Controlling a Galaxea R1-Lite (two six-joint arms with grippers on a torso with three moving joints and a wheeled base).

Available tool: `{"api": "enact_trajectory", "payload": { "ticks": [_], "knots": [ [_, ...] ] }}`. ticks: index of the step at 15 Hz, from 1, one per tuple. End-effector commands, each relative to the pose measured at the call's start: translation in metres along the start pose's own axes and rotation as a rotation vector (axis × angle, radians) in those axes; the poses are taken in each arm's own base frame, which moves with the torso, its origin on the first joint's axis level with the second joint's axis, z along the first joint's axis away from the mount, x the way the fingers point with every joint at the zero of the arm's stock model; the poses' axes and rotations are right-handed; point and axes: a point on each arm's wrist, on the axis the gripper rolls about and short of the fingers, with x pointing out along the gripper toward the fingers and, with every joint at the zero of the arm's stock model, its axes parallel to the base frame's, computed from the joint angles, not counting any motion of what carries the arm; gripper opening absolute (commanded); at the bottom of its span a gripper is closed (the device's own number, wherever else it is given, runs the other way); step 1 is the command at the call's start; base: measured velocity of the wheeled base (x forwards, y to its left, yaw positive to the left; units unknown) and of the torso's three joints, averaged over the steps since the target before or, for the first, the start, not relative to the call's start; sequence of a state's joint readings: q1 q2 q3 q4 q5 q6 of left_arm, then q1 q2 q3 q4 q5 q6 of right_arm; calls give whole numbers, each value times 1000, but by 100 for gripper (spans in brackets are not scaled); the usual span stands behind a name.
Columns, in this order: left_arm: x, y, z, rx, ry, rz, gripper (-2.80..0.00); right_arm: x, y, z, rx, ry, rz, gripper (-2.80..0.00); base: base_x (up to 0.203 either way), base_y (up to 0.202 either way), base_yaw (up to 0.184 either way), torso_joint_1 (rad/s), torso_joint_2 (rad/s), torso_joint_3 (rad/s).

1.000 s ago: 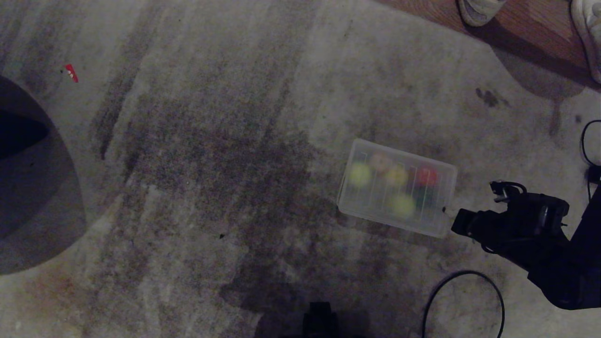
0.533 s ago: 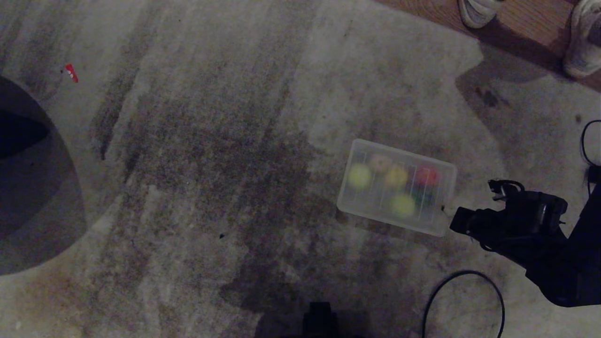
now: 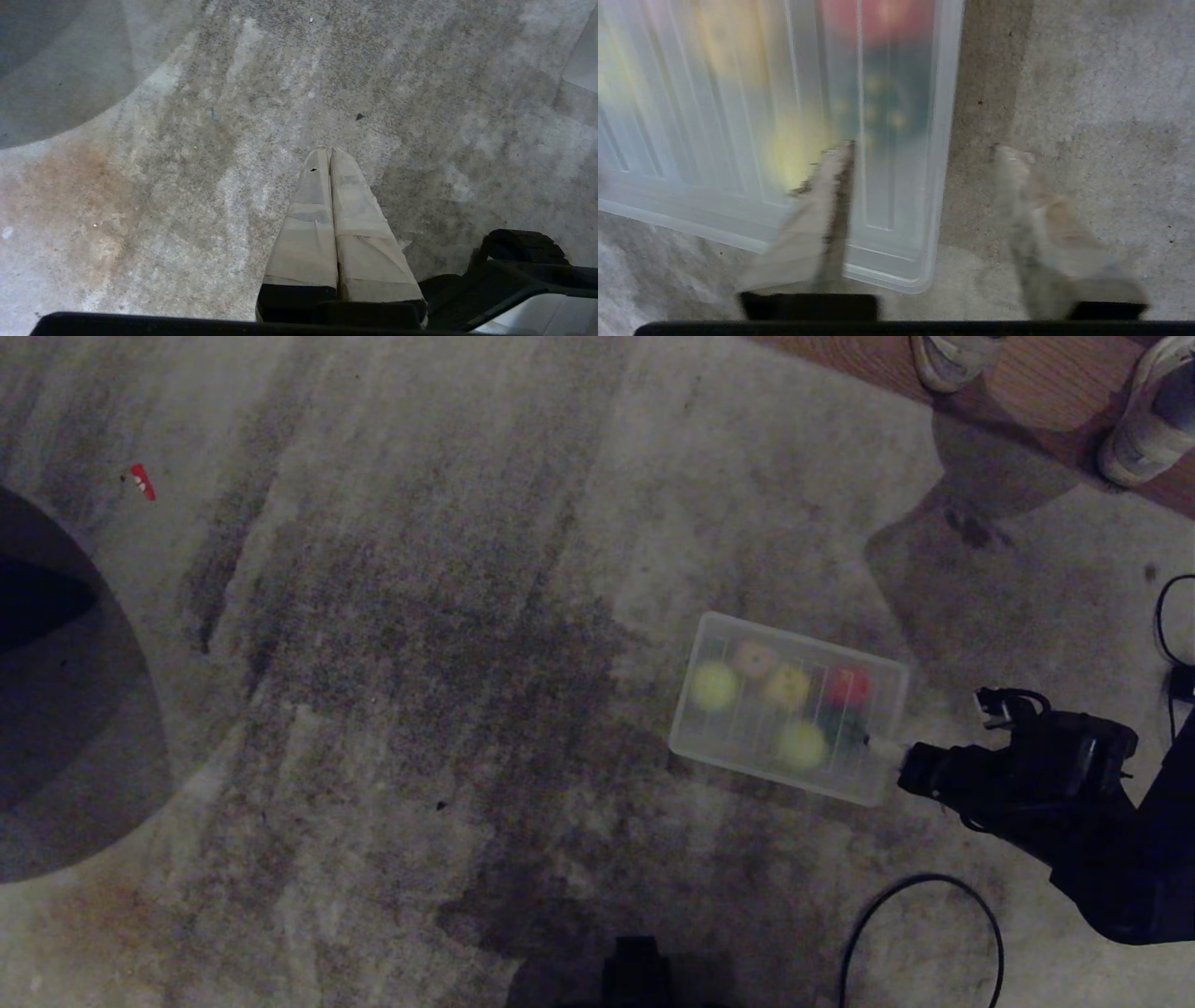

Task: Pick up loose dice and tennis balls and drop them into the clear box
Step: Close the lid

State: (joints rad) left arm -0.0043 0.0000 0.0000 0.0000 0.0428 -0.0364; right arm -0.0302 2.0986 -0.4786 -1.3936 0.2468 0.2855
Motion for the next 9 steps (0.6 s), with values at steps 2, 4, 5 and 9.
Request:
{"api": "enact_trajectory", "payload": {
  "ticks": [2,4,5,9],
  "knots": [
    [0,0,0,0,3,1,-280,-11,6,9,-6,-28,11,0,0,0,0,0,0,0],
    [0,0,0,0,3,0,-280,-28,11,10,-4,-14,33,0,0,0,0,0,0,0],
    [0,0,0,0,3,1,-280,-41,14,10,-1,-3,49,0,0,0,0,0,0,0],
    [0,0,0,0,3,1,-280,-93,34,30,34,-79,89,-280,0,0,0,0,0,0]
  ]
}}
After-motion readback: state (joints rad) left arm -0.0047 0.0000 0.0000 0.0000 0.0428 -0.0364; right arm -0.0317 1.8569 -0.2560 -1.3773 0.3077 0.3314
